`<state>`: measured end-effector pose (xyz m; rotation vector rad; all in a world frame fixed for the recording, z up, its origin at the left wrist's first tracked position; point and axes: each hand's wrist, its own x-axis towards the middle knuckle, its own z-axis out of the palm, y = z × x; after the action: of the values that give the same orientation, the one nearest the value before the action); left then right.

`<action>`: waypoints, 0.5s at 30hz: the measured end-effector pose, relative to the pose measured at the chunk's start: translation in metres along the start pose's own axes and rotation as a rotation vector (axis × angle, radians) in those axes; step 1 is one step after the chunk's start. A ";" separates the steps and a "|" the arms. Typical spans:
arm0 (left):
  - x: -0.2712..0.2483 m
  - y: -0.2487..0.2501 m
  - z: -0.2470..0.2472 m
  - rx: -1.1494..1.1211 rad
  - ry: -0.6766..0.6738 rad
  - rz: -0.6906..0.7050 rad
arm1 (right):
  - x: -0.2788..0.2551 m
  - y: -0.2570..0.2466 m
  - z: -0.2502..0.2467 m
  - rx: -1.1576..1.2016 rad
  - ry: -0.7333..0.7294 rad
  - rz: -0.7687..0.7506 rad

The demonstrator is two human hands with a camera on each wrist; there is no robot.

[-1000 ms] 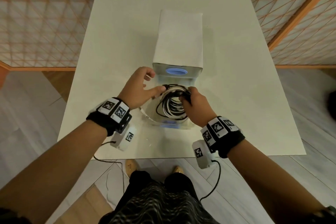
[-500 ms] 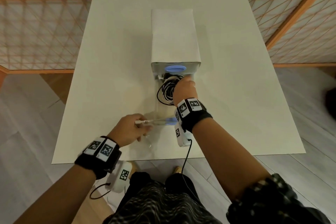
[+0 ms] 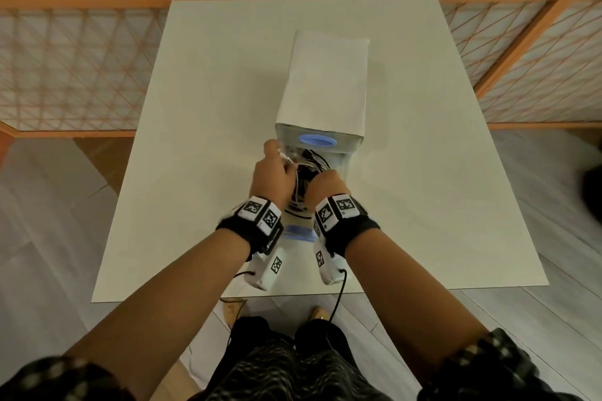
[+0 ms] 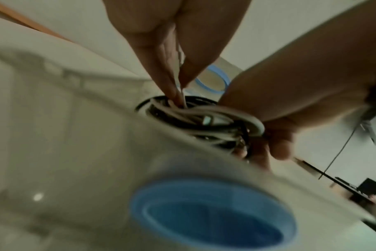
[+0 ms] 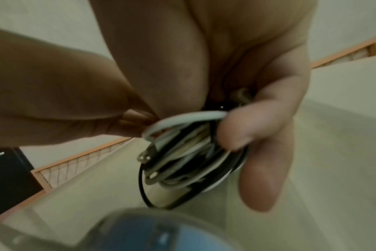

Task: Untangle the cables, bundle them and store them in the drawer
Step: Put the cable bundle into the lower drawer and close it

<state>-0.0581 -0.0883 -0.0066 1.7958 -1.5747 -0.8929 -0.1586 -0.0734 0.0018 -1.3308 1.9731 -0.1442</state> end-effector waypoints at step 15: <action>-0.022 -0.009 0.039 1.072 -0.106 0.632 | -0.041 0.049 0.034 -0.674 0.279 -0.255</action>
<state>-0.0857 -0.0654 -0.0352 1.6084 -2.7610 0.2491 -0.1664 -0.0065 -0.0246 -2.0873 2.1685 0.2554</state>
